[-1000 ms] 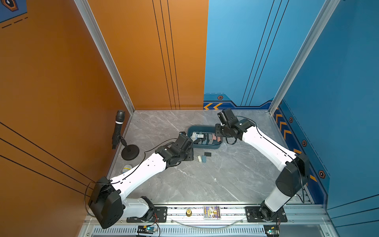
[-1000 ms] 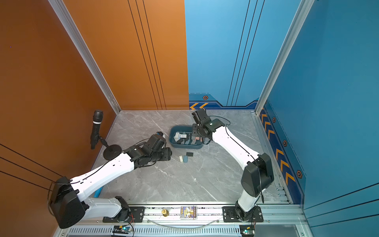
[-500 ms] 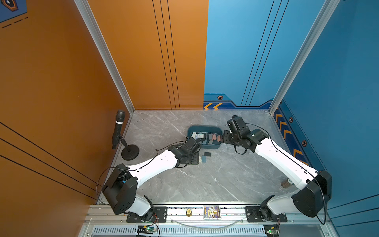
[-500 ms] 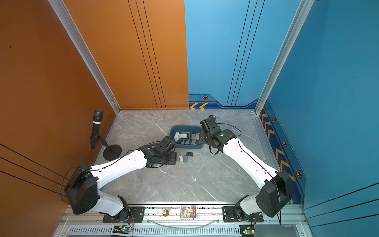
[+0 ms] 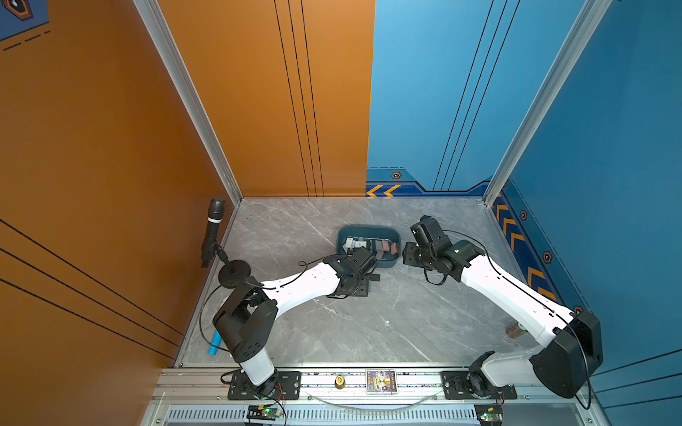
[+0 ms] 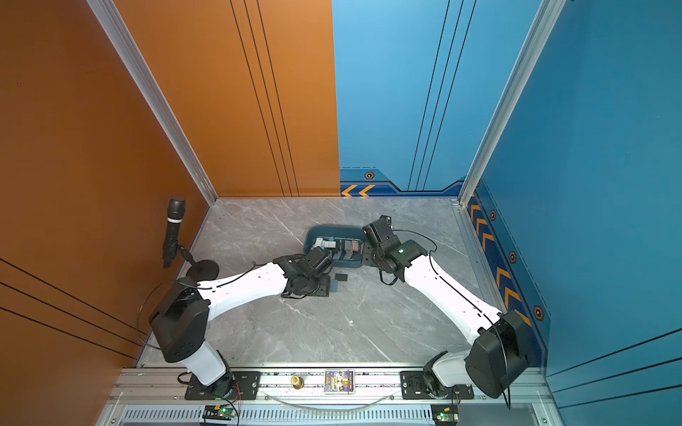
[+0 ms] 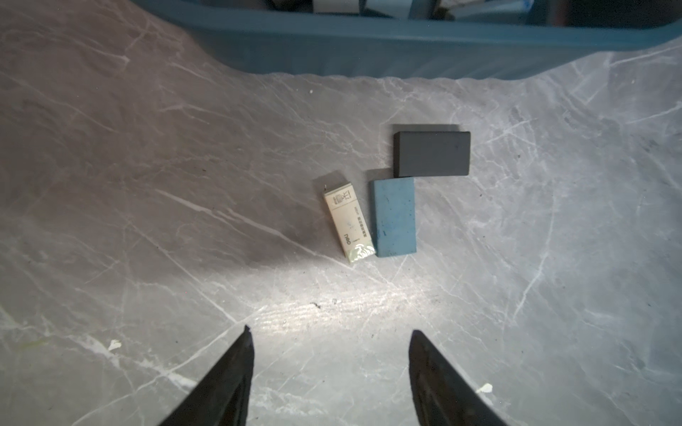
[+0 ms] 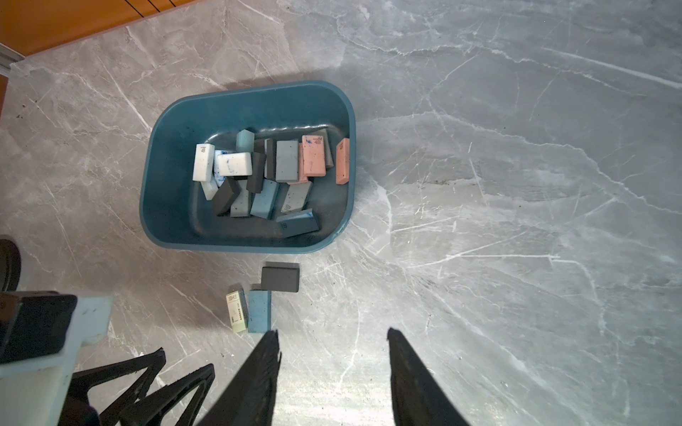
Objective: Put the eraser in the storage box
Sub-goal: Adjust the eraser at the center of the board.
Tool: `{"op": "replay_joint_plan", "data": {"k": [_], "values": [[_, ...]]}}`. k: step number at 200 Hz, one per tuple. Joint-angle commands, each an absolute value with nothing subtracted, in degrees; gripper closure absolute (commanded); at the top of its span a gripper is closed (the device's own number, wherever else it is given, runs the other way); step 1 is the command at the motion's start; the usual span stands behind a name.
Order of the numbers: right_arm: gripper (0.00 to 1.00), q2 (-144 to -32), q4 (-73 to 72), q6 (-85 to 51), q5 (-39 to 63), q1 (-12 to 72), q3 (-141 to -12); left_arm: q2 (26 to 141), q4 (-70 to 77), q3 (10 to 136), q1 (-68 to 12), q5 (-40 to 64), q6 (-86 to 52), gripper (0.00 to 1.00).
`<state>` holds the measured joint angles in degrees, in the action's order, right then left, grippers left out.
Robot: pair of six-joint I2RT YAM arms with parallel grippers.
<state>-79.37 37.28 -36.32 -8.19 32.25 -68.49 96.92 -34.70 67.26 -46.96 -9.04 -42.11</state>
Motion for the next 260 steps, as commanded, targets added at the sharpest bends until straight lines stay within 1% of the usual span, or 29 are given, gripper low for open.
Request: {"op": "replay_joint_plan", "data": {"k": [1, 100, 173, 211, 260], "values": [[0.51, -76.95, 36.32, -37.53, -9.44, 31.77, -67.20, 98.72, -38.03, 69.81, -47.36, -11.81, -43.37, 0.32], [0.50, -70.18, 37.25, -38.22, -10.06, 28.48, -61.78, 106.10, -38.63, 74.34, -47.26, -14.59, -46.53, 0.28], [0.50, -68.13, 37.88, -38.44, -9.93, 27.15, -60.25, 110.19, -38.58, 76.35, -46.47, -15.24, -48.24, 0.30], [0.50, -68.17, 37.97, -38.58, -9.74, 26.90, -60.25, 110.84, -38.53, 76.07, -45.89, -15.29, -48.35, 0.33], [0.50, -68.36, 37.97, -38.76, -9.49, 26.89, -60.20, 110.23, -38.58, 74.47, -44.59, -15.64, -48.28, 0.42]]}}
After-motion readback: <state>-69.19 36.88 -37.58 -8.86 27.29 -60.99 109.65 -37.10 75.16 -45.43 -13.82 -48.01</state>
